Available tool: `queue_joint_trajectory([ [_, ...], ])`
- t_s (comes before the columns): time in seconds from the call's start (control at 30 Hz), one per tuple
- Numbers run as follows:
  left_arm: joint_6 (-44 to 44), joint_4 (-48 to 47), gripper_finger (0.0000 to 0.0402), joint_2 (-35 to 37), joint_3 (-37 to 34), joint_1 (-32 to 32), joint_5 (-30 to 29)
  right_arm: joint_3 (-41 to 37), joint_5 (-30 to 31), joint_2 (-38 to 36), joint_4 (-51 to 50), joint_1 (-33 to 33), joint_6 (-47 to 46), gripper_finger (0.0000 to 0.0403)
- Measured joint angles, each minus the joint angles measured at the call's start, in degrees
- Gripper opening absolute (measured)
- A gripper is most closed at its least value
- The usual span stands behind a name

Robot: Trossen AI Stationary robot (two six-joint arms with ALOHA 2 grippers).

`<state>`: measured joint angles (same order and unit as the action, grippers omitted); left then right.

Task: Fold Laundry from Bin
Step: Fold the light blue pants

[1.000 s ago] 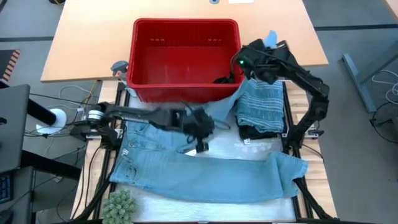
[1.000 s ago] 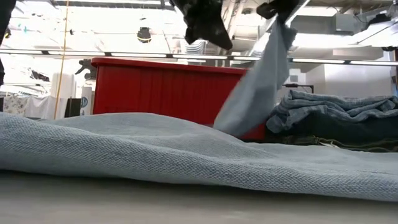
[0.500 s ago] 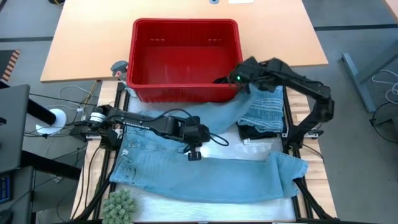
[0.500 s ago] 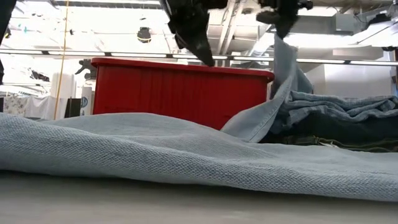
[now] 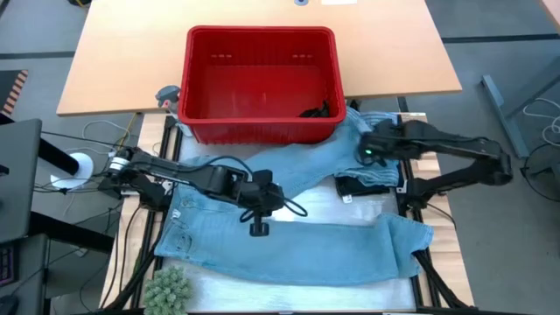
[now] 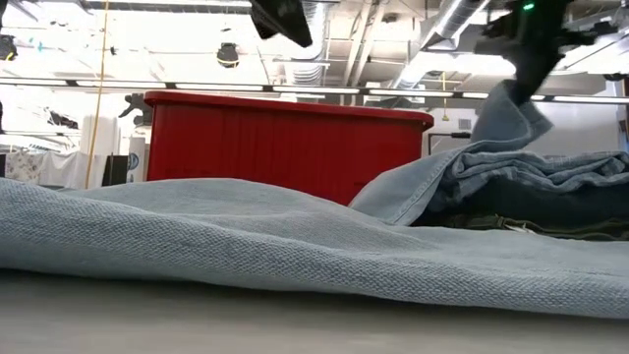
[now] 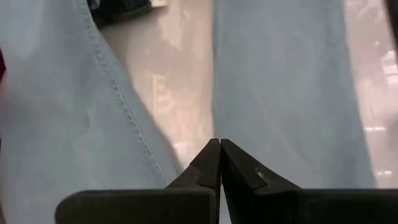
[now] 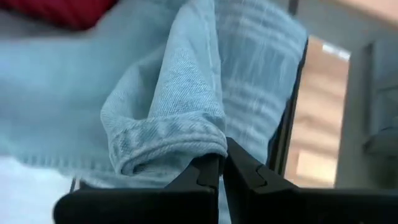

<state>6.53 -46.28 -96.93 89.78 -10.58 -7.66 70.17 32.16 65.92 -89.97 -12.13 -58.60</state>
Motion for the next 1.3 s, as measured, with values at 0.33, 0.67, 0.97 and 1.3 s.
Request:
queue_joint_trajectory([
  [0.33,2.6,-1.1,0.0,5.2,0.0,-1.8,-0.7,-5.1,-4.9,-12.0,0.0,0.3,-13.0,0.0035],
  [0.67,3.2,-2.1,0.0,5.8,0.0,-1.9,3.9,-5.1,-15.4,-16.4,-0.1,-3.9,2.9,0.0075],
  [0.97,3.1,-3.7,0.0,8.4,0.0,-2.4,8.3,-5.1,-15.7,-16.5,0.0,-11.0,10.4,0.0108],
  [1.3,-1.0,-3.9,0.0022,16.6,0.0,-2.4,8.8,-5.0,-29.3,-15.8,0.0,-14.5,17.5,0.0168],
])
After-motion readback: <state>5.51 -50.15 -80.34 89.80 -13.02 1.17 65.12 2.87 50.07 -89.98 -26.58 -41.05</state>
